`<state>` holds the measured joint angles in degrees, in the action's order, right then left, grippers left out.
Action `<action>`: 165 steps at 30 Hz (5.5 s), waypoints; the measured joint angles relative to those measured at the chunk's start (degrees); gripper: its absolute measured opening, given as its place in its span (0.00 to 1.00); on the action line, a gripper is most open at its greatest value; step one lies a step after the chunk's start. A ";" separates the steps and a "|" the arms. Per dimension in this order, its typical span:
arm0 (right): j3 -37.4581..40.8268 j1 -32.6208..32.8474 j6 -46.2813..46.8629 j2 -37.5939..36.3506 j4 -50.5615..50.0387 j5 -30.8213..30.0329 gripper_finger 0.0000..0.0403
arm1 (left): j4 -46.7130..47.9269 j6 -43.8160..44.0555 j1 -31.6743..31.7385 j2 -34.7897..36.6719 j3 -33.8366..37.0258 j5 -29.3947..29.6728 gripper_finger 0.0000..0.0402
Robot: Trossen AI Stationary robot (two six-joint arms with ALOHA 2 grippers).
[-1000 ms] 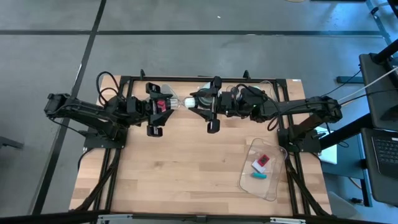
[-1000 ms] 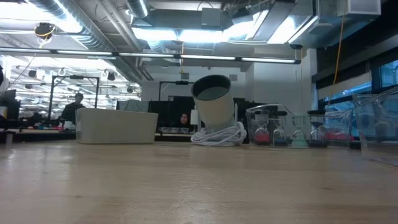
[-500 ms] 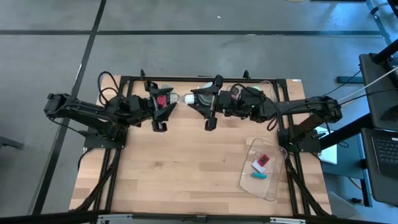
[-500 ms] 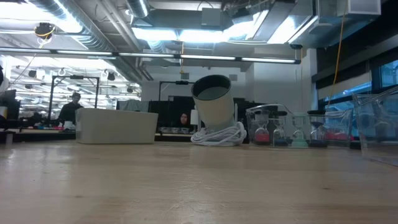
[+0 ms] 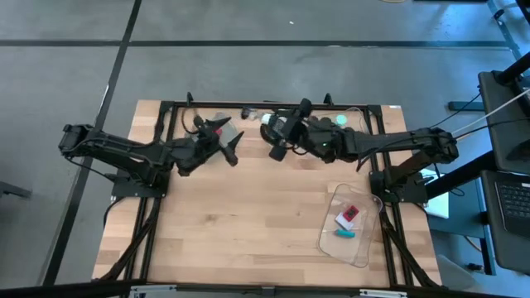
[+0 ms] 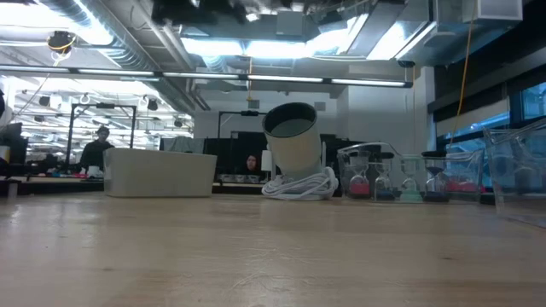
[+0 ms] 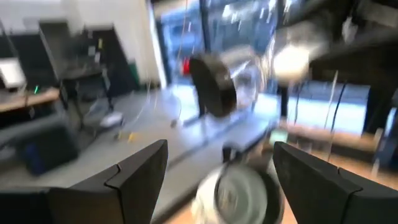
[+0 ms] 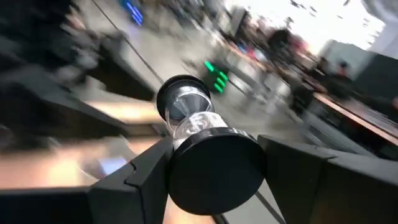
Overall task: Pick & Place Office items
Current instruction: Put the white hourglass into the top transparent bin, then return to Home Position
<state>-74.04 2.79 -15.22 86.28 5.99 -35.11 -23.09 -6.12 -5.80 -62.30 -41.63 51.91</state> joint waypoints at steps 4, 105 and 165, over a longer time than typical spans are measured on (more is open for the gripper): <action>-0.92 -0.03 3.00 -0.93 -13.72 -8.99 0.52 | 13.02 10.94 0.00 -0.02 0.00 0.72 0.71; 13.25 -30.98 42.13 -1.09 -61.91 23.96 0.54 | 29.28 26.87 3.39 -4.98 0.15 -6.86 0.71; 4.25 -23.51 20.77 -13.35 -66.01 13.23 0.77 | 38.20 14.28 -3.76 27.19 0.09 -7.03 0.71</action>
<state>-69.79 -20.72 5.55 72.93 -60.02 -21.88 15.11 8.16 -9.56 -35.11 -41.54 44.88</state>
